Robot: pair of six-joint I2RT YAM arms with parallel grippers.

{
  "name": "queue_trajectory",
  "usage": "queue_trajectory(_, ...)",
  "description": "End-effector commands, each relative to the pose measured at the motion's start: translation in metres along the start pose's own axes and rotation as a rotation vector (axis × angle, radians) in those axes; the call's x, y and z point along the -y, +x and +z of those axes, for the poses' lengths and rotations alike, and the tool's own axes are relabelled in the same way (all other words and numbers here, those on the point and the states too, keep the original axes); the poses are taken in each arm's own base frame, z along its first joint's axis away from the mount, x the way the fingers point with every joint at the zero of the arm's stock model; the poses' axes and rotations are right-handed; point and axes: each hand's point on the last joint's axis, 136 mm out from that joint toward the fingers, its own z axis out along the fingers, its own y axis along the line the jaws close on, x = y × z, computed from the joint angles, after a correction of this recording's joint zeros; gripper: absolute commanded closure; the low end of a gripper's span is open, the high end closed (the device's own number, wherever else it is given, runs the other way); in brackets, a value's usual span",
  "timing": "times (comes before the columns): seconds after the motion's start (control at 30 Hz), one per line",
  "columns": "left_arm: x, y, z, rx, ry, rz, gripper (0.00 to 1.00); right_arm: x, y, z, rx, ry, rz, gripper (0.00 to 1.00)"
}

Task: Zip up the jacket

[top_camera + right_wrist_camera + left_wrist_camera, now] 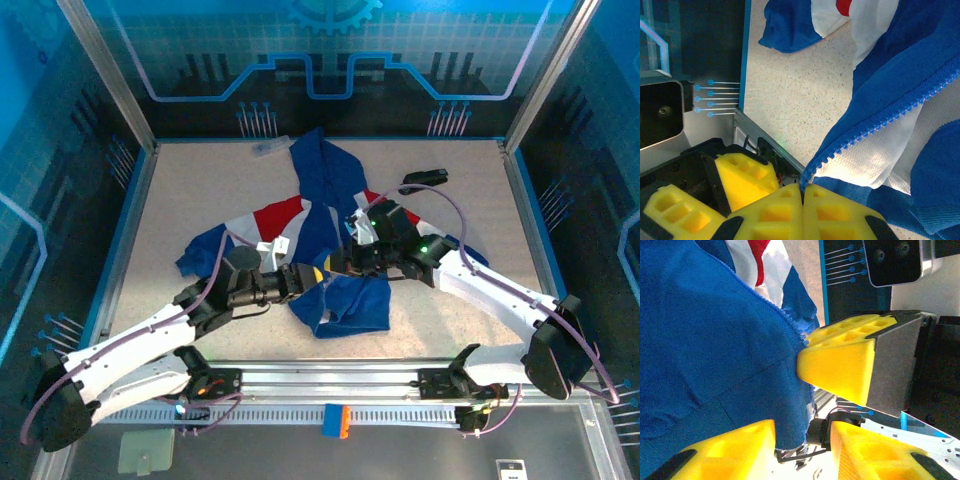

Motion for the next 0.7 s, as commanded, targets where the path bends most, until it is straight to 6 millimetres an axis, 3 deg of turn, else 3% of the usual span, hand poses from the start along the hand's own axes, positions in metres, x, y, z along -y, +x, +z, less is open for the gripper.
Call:
queue_trajectory(0.0,0.0063,0.0005,0.0051,-0.013,0.053,-0.014,0.67,-0.0046,0.0054,0.0037,-0.012,-0.023,-0.003,1.00)
queue_trajectory(0.67,0.0015,0.0022,0.0097,-0.018,0.070,-0.041,0.82,-0.0040,0.0045,0.0104,-0.020,-0.035,0.010,1.00)
